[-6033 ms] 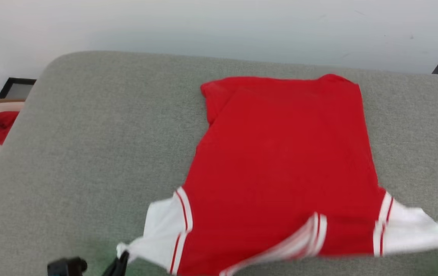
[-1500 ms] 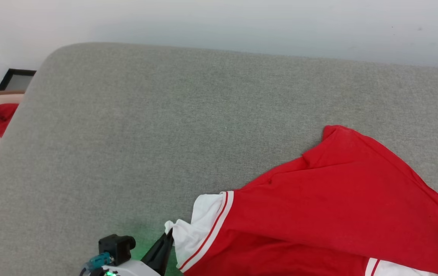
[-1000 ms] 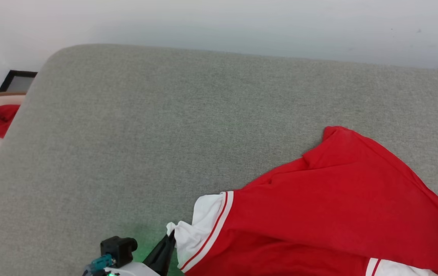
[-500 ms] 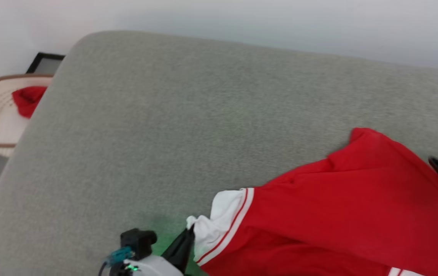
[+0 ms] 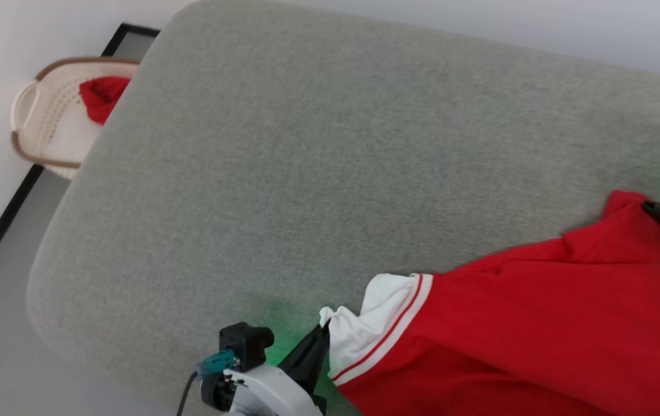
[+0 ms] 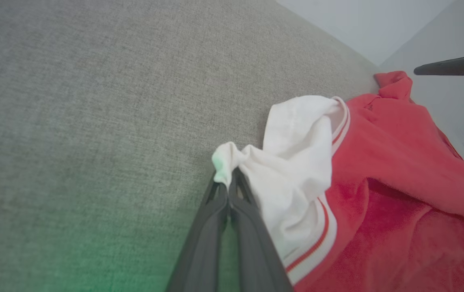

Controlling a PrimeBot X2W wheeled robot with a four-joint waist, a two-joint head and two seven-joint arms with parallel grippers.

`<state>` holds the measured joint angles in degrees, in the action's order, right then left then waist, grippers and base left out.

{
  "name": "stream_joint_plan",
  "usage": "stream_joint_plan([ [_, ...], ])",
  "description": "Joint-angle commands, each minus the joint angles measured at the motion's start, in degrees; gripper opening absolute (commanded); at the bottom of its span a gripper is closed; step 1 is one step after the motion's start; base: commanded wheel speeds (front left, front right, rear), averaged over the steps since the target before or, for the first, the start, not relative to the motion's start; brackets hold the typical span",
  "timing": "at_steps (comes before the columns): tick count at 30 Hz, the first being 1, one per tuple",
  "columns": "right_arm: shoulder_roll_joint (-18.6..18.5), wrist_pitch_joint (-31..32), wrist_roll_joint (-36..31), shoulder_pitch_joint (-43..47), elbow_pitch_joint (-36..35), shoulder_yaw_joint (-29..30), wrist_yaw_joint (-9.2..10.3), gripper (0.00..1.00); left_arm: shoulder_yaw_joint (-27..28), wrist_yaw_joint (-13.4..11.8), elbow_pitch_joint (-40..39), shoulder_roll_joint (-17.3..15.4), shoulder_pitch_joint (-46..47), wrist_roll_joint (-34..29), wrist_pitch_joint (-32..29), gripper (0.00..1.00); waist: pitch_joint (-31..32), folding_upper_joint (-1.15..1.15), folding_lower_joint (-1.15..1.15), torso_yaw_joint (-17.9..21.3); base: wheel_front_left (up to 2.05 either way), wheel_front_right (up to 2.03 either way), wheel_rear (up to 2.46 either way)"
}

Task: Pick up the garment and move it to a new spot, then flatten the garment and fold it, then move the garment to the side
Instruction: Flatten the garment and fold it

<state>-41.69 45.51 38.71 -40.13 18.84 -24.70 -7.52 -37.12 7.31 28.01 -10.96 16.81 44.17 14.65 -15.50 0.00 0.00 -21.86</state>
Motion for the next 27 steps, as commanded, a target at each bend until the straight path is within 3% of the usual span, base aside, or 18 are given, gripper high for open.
stream_joint_plan([
  [1, -0.17, 0.50, 0.54, -0.83, 0.95, -0.60, 0.06, 1.00, -0.15, 0.13, 0.05, 0.31, 0.80, 0.16, 0.23, 0.00, -1.96, 0.00, 0.00, -2.05, 0.00, 0.00, 0.00],
  [12, -0.37, 11.93, 4.37, -8.04, 13.39, -8.89, 0.08, 1.00, -2.43, 0.22, 0.74, 1.11, 2.19, 2.08, 0.50, 0.00, -3.60, 0.00, 0.00, -4.48, 0.00, 0.00, 0.00],
  [13, -0.27, 13.42, 4.25, -8.01, 14.83, -9.40, 0.09, 0.41, -2.37, 0.22, 0.62, 1.08, 2.28, 2.20, 0.52, 0.00, -3.65, 0.00, 0.00, -4.53, 0.00, 0.00, 0.00],
  [14, -0.09, 14.86, 4.35, -8.17, 16.17, -9.77, 0.09, 0.00, -2.30, 0.23, 0.53, 1.04, 2.29, 2.25, 0.52, 0.00, -3.70, 0.00, 0.00, -4.56, 0.00, 0.00, 0.00],
  [17, 0.68, 17.88, 3.50, -8.78, 18.55, -10.11, 0.08, 0.00, -2.11, 0.23, 0.33, 1.04, 2.09, 2.35, 0.54, 0.00, -3.74, 0.00, 0.00, -4.47, 0.00, 0.00, 0.00],
  [27, 4.52, 16.53, 0.72, -15.03, 21.52, -5.91, 0.08, 0.00, -1.92, 0.23, 0.42, -1.24, 3.25, 4.36, -0.20, 0.00, -2.41, 0.00, 0.00, -1.50, 0.00, 0.00, 0.00],
])
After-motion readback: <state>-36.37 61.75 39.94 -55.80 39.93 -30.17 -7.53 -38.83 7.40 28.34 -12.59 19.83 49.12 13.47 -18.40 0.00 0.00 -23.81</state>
